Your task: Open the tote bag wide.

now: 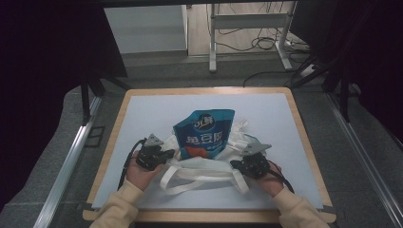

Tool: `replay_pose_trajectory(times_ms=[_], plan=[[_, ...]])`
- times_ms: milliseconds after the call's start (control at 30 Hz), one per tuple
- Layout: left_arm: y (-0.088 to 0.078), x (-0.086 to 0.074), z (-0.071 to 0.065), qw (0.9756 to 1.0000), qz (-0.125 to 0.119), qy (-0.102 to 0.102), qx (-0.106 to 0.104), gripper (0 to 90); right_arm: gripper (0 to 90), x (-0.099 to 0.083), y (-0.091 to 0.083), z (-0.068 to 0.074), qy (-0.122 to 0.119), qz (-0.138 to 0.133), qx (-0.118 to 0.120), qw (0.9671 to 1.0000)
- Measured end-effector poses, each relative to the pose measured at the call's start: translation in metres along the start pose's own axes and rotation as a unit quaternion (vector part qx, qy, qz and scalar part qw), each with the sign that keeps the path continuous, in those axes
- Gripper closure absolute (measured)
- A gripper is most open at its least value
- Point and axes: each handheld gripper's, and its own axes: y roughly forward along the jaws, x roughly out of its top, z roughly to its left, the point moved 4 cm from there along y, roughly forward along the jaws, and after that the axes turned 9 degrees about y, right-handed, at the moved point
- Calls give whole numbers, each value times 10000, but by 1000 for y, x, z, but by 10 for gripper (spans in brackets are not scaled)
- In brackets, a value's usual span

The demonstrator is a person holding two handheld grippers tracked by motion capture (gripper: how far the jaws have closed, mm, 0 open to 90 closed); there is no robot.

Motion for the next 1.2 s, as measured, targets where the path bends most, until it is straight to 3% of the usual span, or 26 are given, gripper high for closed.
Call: replay_pose_trajectory(times_ms=[167,300,533,733,933,1200], plan=[[7,2,4,9999,60,-80,24,898,890,-18,2,7,-51,160,-42,9999],[12,5,10,9998,104,-139,47,899,891,-25,0,11,-89,78,-144,9998],[9,5,9,9998,8,-215,-12,899,890,-23,0,10,-97,69,-102,9999],[-16,7,-2,9995,-279,-87,-100,898,890,-7,-18,5,-10,-320,-69,9995],[-40,12,-17,9980,-581,32,-254,898,889,13,-37,-6,73,-672,-190,9975],[-31,13,-32,9980,-435,201,-418,898,890,46,-41,-30,232,-741,-381,9963]])
